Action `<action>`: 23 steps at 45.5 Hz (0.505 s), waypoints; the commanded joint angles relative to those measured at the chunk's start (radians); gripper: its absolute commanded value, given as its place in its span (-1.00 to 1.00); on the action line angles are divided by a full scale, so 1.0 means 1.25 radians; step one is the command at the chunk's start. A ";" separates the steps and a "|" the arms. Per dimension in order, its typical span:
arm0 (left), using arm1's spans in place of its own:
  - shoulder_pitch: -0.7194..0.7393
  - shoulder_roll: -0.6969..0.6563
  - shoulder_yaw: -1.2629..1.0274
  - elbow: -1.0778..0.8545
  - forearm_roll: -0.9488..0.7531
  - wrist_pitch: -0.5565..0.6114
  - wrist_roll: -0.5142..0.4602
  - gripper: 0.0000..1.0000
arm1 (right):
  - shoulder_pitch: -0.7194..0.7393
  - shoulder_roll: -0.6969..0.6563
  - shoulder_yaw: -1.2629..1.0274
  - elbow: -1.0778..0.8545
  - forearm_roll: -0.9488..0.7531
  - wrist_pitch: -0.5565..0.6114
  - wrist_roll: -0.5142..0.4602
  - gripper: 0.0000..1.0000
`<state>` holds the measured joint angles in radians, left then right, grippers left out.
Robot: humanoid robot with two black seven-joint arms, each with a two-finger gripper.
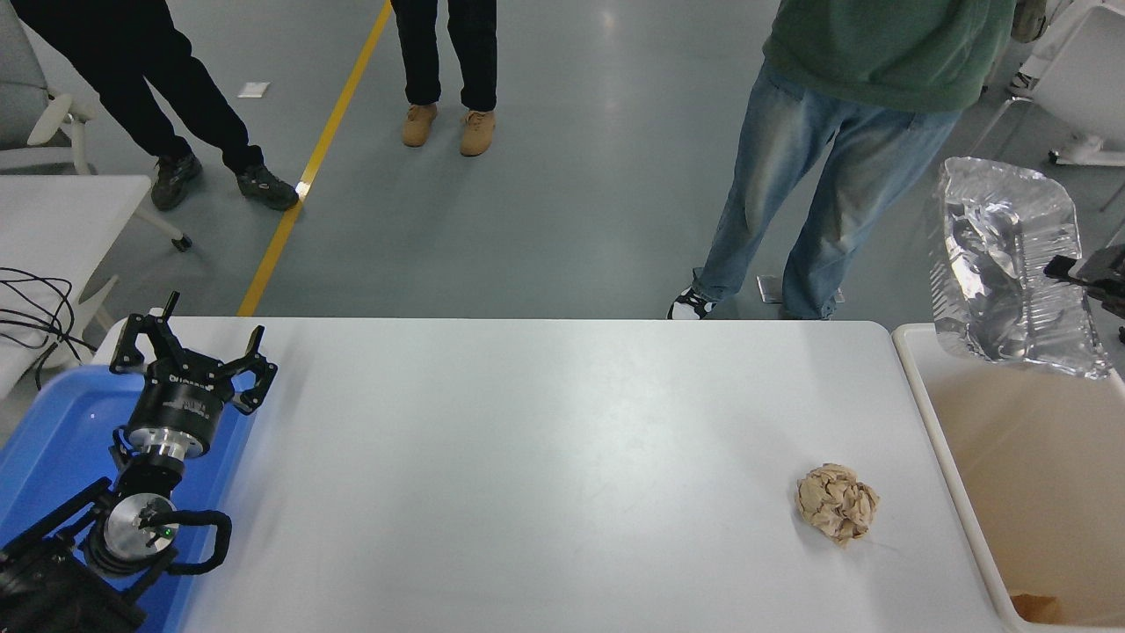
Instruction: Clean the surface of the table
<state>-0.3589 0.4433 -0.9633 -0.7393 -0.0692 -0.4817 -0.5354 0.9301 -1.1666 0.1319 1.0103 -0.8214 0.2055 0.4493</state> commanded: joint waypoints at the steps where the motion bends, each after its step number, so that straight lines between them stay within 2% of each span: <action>1: 0.000 0.000 0.000 0.000 0.000 0.000 0.000 0.98 | -0.046 0.057 -0.022 -0.120 -0.026 -0.012 0.084 -1.00; 5: 0.000 0.000 0.000 0.000 0.000 0.000 0.000 0.98 | -0.048 0.085 -0.038 -0.170 -0.050 -0.015 0.102 -1.00; 13: 0.000 0.000 0.000 0.000 0.000 0.000 0.000 0.98 | -0.052 0.191 -0.110 -0.364 -0.051 -0.017 0.163 -1.00; 23: 0.000 0.000 0.000 0.000 0.000 0.000 0.000 0.98 | -0.112 0.275 -0.134 -0.526 -0.047 -0.021 0.227 -1.00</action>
<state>-0.3590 0.4433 -0.9633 -0.7394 -0.0690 -0.4817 -0.5353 0.8518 -0.9424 0.0132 0.5856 -0.8762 0.1849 0.6432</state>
